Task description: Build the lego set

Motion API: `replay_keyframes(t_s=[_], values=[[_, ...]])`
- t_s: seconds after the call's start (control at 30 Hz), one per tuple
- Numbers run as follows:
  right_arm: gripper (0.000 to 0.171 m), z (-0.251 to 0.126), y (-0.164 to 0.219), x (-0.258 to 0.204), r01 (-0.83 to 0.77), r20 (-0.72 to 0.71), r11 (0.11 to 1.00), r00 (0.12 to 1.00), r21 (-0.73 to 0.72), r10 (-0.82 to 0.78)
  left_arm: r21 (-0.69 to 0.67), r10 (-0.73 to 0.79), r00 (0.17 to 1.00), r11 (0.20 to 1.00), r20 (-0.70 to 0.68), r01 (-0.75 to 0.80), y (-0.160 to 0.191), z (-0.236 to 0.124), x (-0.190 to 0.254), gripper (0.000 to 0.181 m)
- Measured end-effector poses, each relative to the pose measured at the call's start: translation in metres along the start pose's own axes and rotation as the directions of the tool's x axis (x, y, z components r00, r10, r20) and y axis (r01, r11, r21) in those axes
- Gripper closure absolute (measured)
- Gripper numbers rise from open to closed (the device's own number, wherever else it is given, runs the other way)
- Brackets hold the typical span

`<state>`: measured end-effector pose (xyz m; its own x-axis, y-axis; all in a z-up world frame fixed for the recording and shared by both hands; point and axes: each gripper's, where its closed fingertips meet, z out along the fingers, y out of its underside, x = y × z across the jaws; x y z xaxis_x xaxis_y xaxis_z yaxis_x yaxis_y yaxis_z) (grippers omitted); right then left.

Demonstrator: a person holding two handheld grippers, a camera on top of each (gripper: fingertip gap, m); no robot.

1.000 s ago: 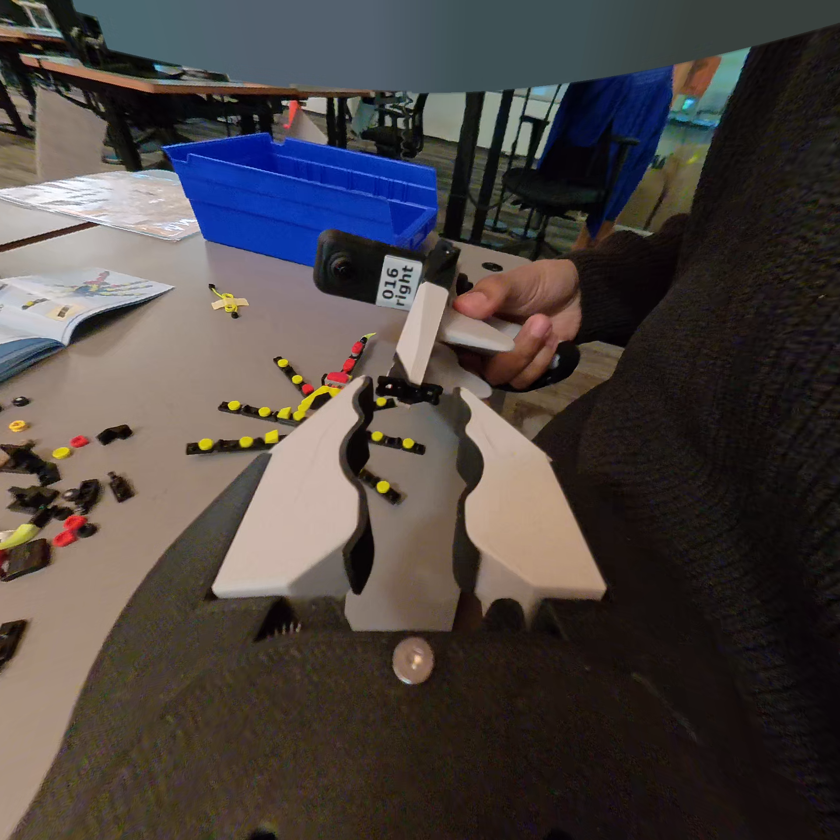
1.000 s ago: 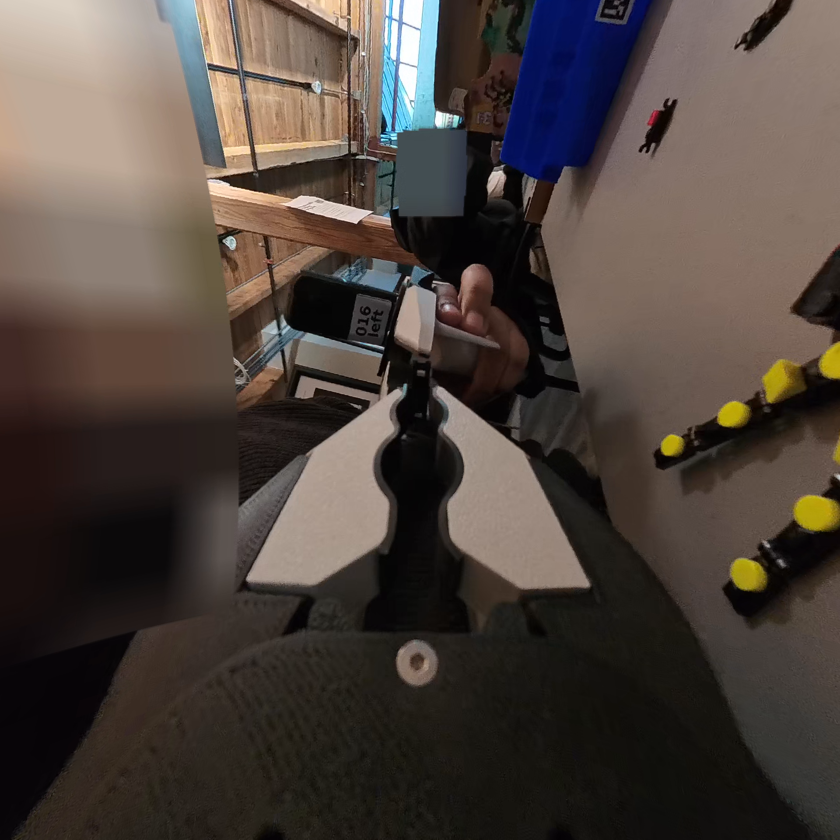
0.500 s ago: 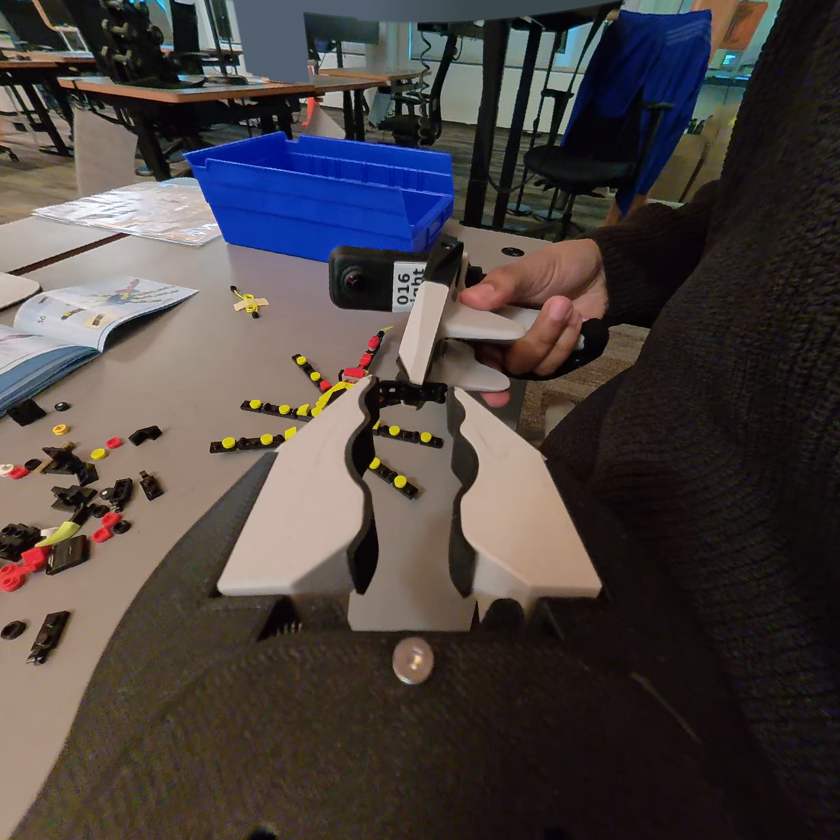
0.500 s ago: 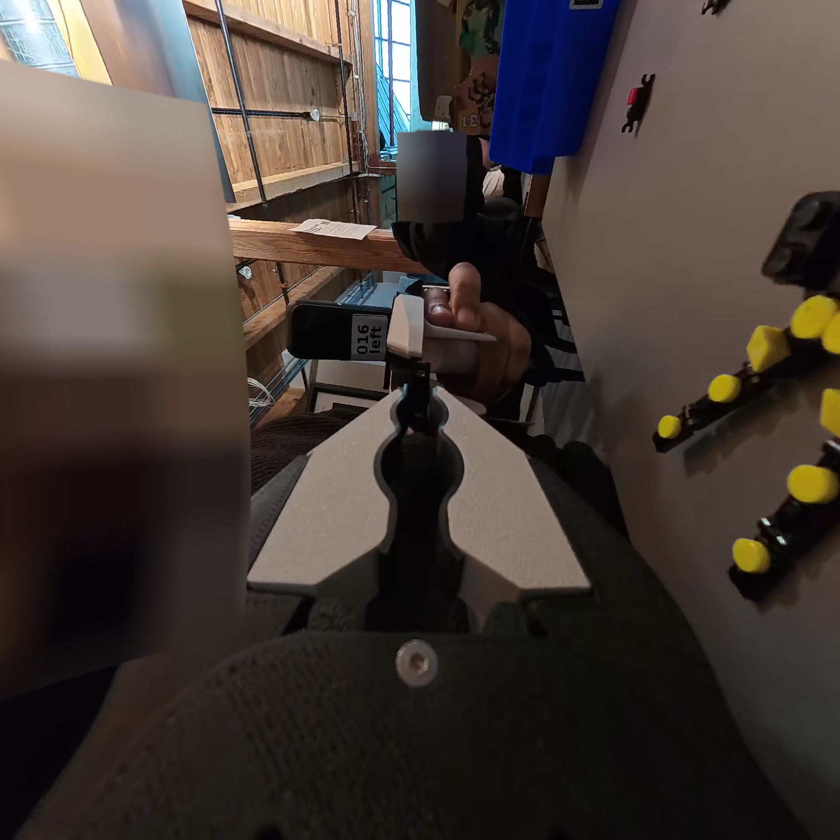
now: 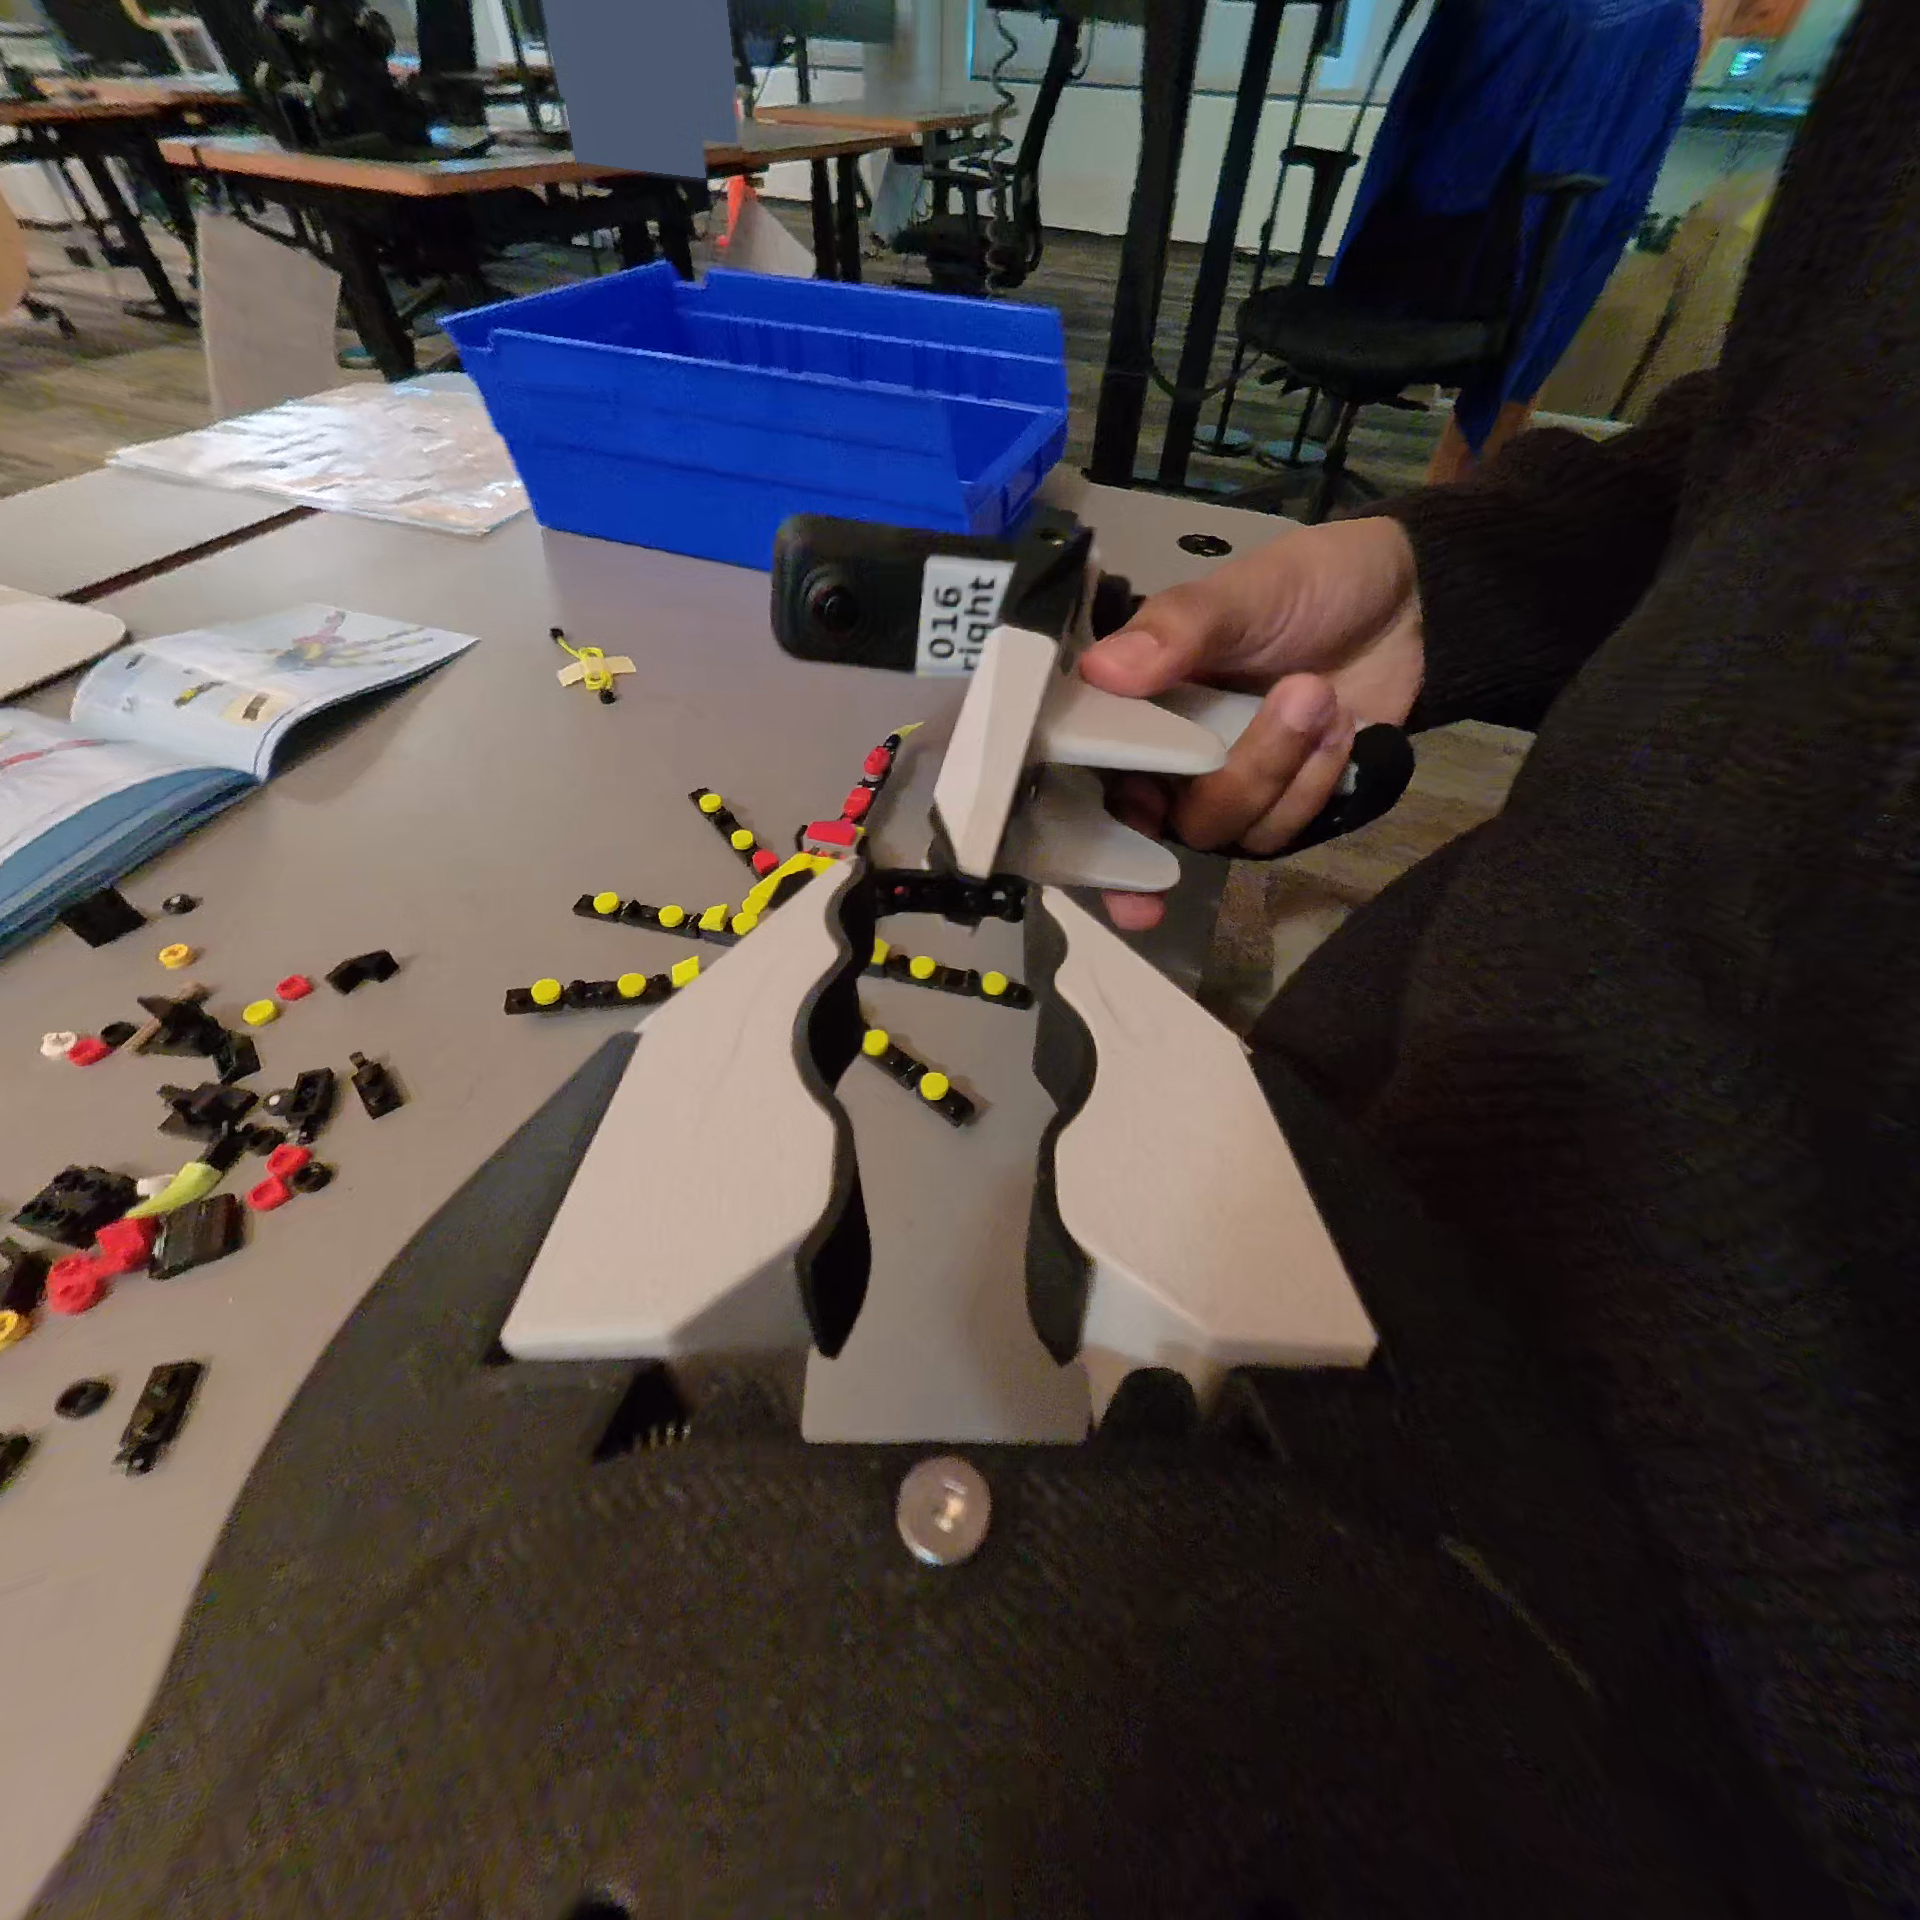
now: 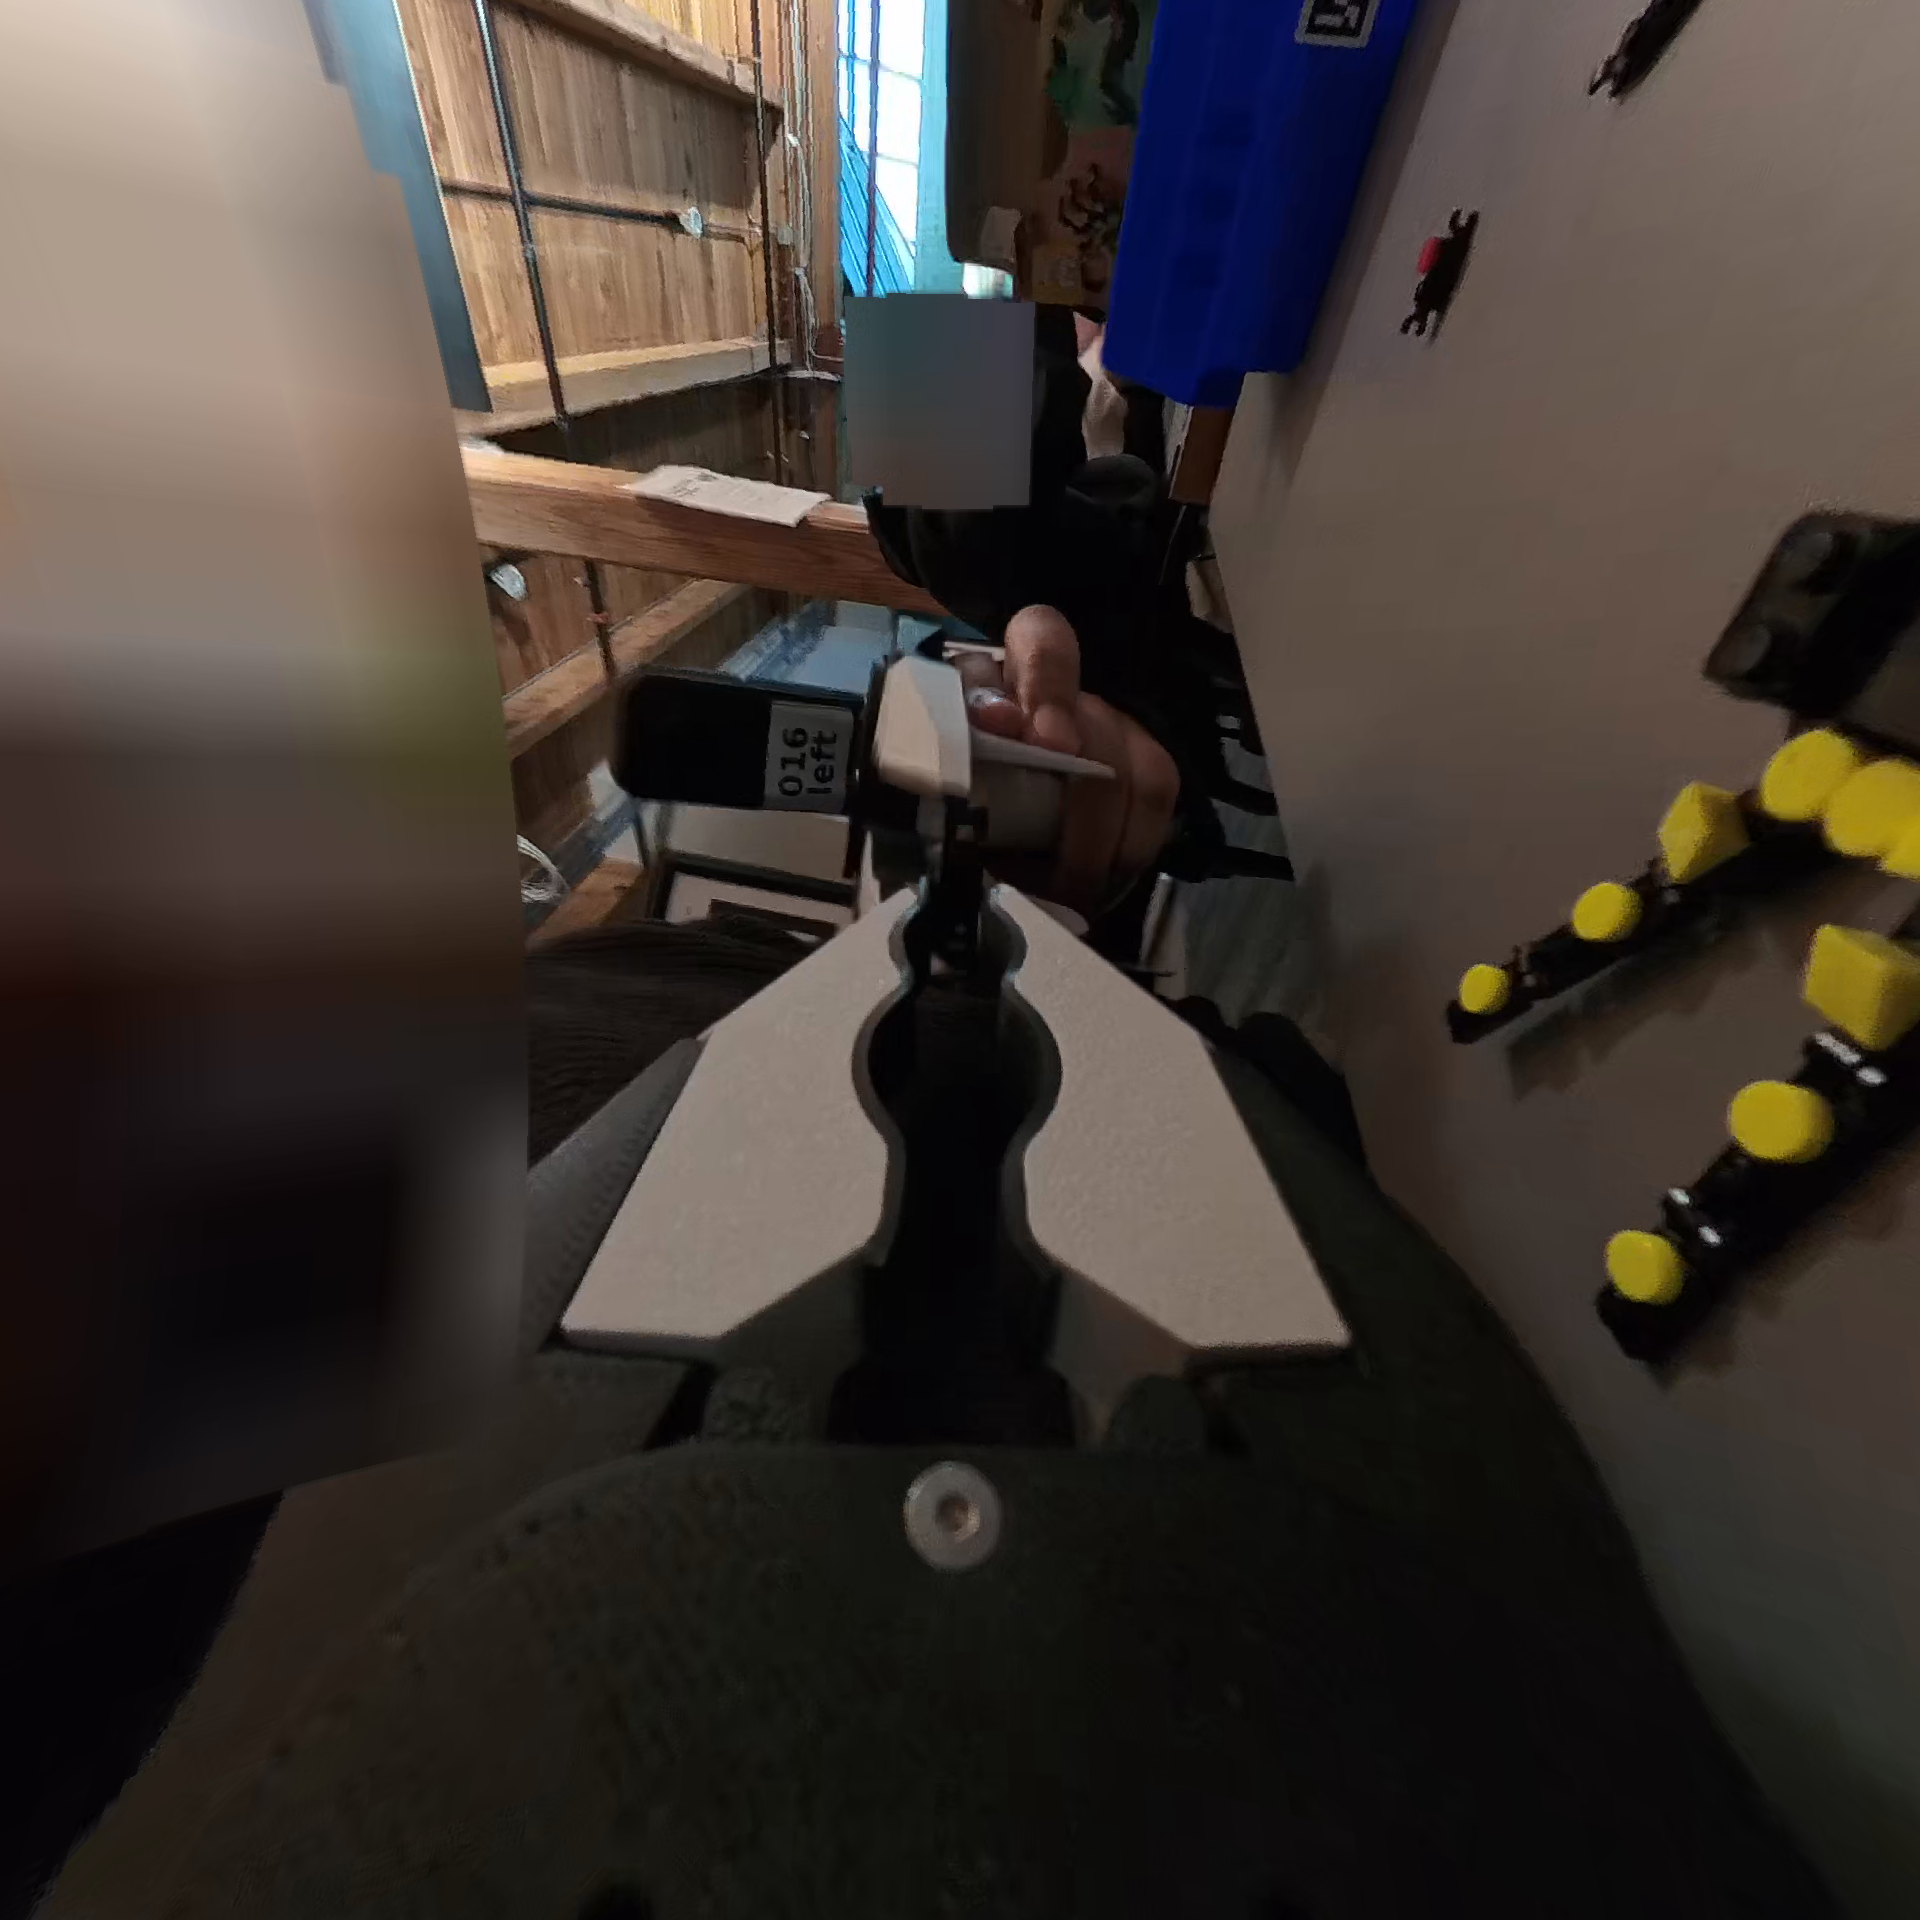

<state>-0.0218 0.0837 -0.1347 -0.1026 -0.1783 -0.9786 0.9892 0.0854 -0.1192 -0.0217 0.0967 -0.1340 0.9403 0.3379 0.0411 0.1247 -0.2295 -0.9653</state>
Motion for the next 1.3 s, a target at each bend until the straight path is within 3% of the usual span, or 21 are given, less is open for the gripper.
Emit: replay_keyframes(t_s=[0.03, 0.1, 0.2, 0.27, 0.33, 0.4, 0.47, 0.53, 0.83, 0.93, 1.1, 1.3], values=[[0.163, -0.002, 0.0, -0.001, 0.045, -0.02, 0.999, 0.999, -0.017, -0.045, 0.002, -0.015, 1.0, 1.0, 0.013, 0.015, 0.0, 0.0, -0.003, 0.155], [0.147, -0.01, -0.005, -0.002, 0.168, -0.083, 0.985, 0.982, -0.032, -0.17, 0.011, -0.063, 0.997, 0.998, 0.039, 0.063, 0.0, -0.003, -0.013, 0.155], [0.141, -0.03, -0.024, -0.007, 0.434, -0.211, 0.899, 0.875, -0.06, -0.437, 0.031, -0.155, 0.987, 0.988, 0.043, 0.154, 0.003, -0.008, -0.03, 0.156], [0.137, -0.047, -0.039, 0.003, 0.629, -0.36, 0.755, 0.671, -0.186, -0.648, 0.024, -0.22, 0.975, 0.975, 0.007, 0.22, 0.008, -0.008, -0.04, 0.155], [0.136, -0.063, -0.05, 0.019, 0.732, -0.437, 0.556, 0.383, -0.395, -0.814, 0.008, -0.289, 0.956, 0.957, -0.038, 0.29, 0.011, -0.005, -0.049, 0.156], [0.137, -0.072, -0.055, 0.038, 0.707, -0.415, 0.381, 0.136, -0.596, -0.9, -0.02, -0.334, 0.939, 0.942, -0.075, 0.334, 0.012, 0.001, -0.059, 0.156], [0.139, -0.072, -0.056, 0.054, 0.644, -0.343, 0.271, 0.015, -0.716, -0.939, -0.069, -0.361, 0.926, 0.932, -0.109, 0.355, 0.018, 0.007, -0.064, 0.156], [0.142, -0.064, -0.055, 0.065, 0.615, -0.284, 0.225, 0.002, -0.756, -0.959, -0.103, -0.391, 0.913, 0.919, -0.12, 0.38, 0.025, 0.011, -0.068, 0.155], [0.144, -0.055, -0.059, 0.081, 0.554, -0.217, 0.205, 0.044, -0.807, -0.975, -0.124, -0.461, 0.872, 0.887, -0.165, 0.445, 0.035, 0.007, -0.066, 0.155], [0.156, -0.053, -0.059, 0.083, 0.565, -0.219, 0.212, 0.057, -0.798, -0.974, -0.14, -0.476, 0.859, 0.879, -0.189, 0.456, 0.038, 0.009, -0.062, 0.155], [0.157, -0.049, -0.057, 0.077, 0.602, -0.235, 0.261, 0.123, -0.755, -0.964, -0.111, -0.47, 0.848, 0.883, -0.245, 0.457, 0.031, 0.007, -0.056, 0.156], [0.157, -0.037, -0.051, 0.051, 0.684, -0.238, 0.343, 0.247, -0.643, -0.939, -0.01, -0.532, 0.715, 0.805, -0.454, 0.593, -0.001, -0.008, -0.049, 0.156]])
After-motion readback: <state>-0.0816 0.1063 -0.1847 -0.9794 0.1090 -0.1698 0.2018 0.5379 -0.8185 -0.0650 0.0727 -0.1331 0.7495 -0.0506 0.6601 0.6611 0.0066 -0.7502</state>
